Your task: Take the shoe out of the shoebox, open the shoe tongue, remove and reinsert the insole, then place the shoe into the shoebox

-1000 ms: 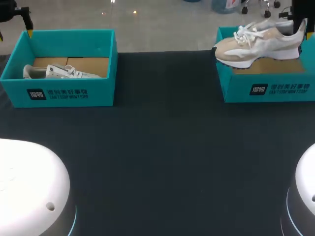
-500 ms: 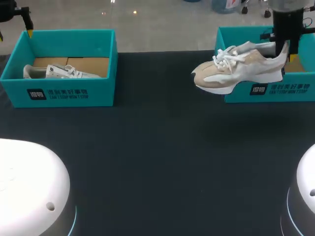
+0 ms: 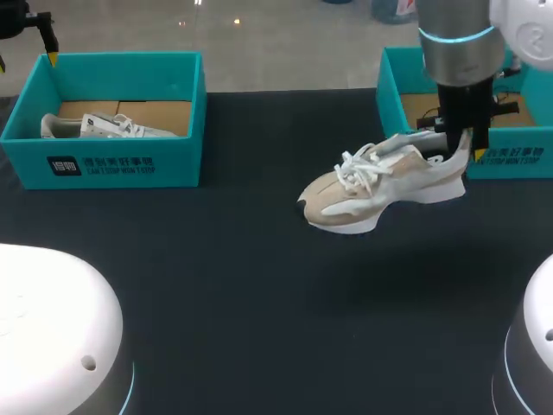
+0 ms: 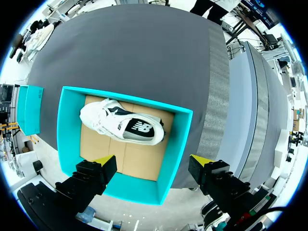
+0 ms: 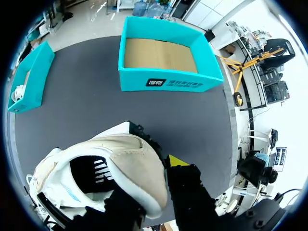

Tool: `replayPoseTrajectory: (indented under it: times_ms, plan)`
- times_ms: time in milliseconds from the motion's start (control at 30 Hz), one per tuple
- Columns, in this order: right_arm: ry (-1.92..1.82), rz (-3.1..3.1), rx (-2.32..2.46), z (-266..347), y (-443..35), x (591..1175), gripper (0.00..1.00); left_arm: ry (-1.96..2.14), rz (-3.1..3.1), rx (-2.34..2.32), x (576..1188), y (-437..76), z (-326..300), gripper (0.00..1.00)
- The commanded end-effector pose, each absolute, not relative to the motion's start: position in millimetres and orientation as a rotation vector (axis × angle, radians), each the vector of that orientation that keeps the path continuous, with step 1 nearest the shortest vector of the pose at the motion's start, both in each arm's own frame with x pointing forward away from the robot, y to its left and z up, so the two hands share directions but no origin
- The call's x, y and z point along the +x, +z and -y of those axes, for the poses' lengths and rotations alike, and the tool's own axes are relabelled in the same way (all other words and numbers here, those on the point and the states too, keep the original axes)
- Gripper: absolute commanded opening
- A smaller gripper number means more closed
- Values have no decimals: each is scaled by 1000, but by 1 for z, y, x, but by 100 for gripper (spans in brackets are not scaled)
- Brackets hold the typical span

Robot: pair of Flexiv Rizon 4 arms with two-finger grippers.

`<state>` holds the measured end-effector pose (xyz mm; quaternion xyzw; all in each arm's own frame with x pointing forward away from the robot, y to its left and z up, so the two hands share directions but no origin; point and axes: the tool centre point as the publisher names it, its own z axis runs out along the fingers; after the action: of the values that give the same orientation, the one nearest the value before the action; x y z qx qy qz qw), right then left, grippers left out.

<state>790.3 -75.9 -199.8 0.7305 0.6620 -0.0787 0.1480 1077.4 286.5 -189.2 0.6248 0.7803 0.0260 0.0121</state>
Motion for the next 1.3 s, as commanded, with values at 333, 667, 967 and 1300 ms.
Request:
replayPoseTrajectory:
  times_ms: [333, 667, 967, 1300]
  plan:
    - [-186, -1943, 1994, 43, -202, 758, 0, 85, -2433, 1949, 1076, -189, -286, 100]
    - [-186, -1943, 1994, 43, -202, 758, 0, 85, -2433, 1949, 1076, -189, -286, 100]
    - [-191, -1910, 2006, 18, -214, 755, 0, 85, -2433, 1949, 1076, -189, -286, 100]
    - [-181, -1883, 2046, -35, -236, 746, 0, 85, -2433, 1949, 1076, -189, -286, 100]
